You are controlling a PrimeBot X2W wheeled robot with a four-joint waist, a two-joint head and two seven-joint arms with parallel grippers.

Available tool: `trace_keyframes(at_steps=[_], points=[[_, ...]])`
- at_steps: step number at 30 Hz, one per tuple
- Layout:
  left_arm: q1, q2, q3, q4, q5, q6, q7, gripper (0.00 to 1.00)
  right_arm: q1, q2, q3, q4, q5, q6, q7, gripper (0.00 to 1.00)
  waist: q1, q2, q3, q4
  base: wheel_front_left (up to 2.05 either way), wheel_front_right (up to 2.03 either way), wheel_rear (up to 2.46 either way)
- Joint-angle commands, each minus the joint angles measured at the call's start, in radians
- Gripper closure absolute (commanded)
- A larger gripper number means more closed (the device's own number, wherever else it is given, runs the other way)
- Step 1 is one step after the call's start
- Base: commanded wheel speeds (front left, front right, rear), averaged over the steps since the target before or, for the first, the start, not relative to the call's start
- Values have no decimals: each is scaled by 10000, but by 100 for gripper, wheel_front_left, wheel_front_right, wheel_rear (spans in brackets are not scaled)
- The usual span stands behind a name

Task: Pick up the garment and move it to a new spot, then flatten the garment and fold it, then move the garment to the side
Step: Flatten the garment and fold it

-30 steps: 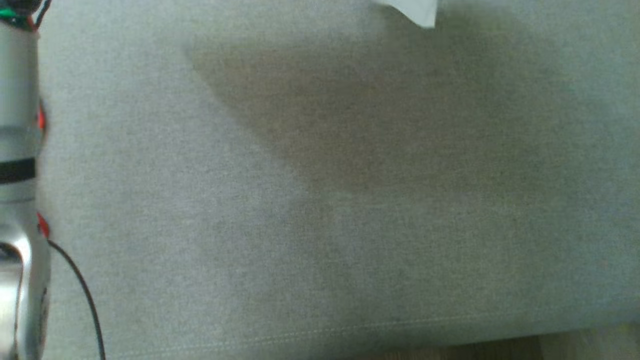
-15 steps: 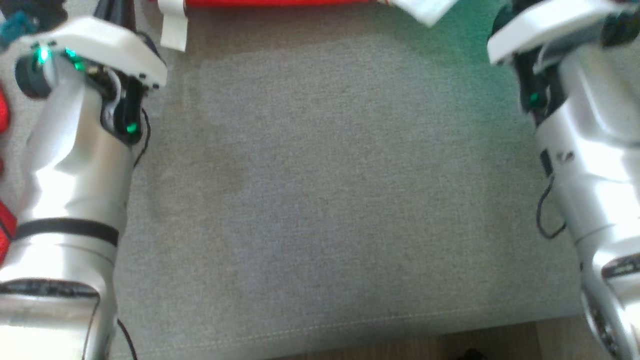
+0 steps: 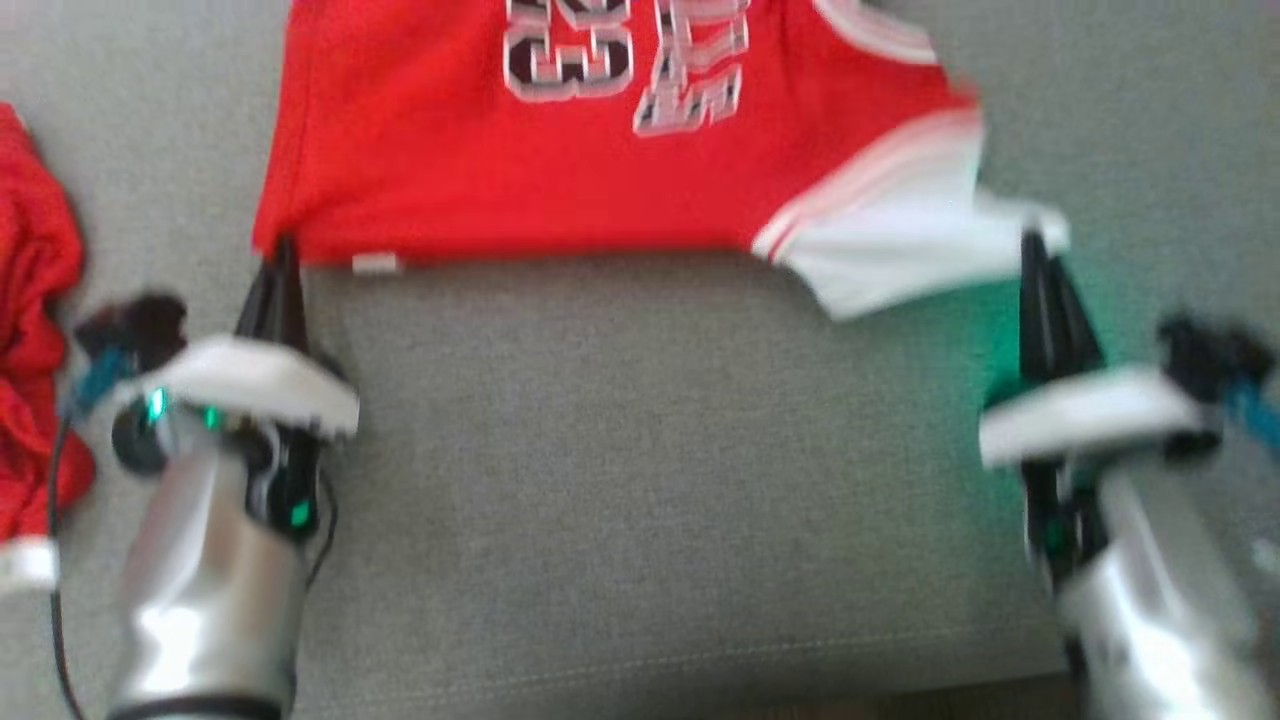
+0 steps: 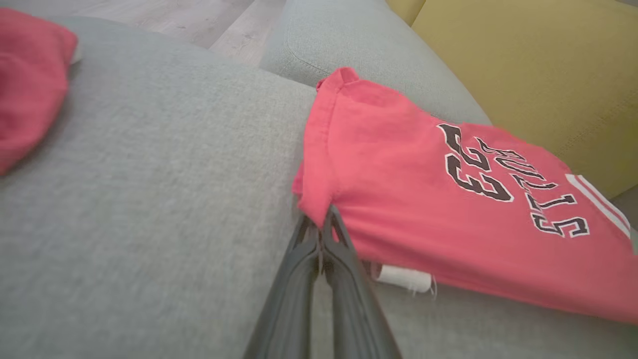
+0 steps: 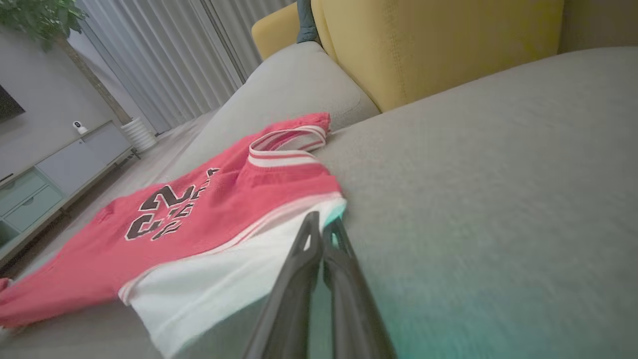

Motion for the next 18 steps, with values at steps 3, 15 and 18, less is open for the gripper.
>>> trace_keyframes(at_steps=[3, 15, 18], points=[[652, 267, 521, -847, 207, 32, -123, 100, 989, 176, -139, -1246, -240, -9, 68, 100, 0, 0, -531, -63, 0, 0, 0], [4541, 45, 647, -3591, 515, 625, 200, 100, 5255, 643, -1578, -6188, -1179, -9, 3219, 100, 0, 0, -1703, -145, 0, 0, 0], [5408, 10, 656, -4504, 459, 845, 527, 100, 5977, 694, -1727, -6942, -1226, -9, 3912, 100, 0, 0, -1879, -166, 0, 0, 0]])
